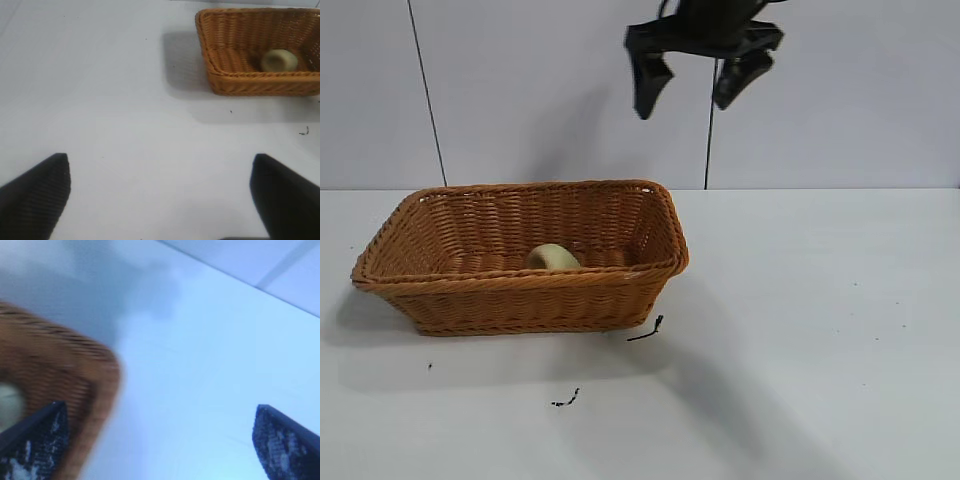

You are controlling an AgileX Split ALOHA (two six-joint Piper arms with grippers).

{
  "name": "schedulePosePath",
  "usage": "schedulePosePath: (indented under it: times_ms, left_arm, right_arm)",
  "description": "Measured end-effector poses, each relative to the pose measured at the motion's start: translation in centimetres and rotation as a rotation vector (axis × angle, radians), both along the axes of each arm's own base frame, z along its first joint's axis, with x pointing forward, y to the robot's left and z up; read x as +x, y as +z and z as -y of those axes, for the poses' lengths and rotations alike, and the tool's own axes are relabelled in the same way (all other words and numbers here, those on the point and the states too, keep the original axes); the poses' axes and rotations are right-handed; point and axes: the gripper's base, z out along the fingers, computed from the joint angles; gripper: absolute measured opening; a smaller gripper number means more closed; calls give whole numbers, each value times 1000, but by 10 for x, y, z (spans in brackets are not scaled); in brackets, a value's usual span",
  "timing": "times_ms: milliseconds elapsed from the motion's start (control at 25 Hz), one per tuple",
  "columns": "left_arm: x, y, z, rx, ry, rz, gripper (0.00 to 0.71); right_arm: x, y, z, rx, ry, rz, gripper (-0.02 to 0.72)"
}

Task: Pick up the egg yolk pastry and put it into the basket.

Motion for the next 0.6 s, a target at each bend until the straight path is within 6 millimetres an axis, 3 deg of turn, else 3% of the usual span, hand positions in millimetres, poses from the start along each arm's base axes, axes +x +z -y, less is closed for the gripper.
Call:
schedulePosePath:
  times_ms: [160, 240, 440, 600]
  left_arm:
    - [0, 0, 0, 0, 0, 0, 696]
    - [0, 0, 0, 0, 0, 0, 696]
    - [0, 0, 0, 0, 0, 0, 696]
    - [0, 0, 0, 0, 0, 0, 696]
  right_arm:
    - [-3, -2, 36, 3, -69, -55, 694]
    - [-3, -1, 45, 11, -87, -60, 694]
    - [-10, 16, 45, 44, -89, -33, 694]
    - [-32, 44, 44, 48, -87, -8, 694]
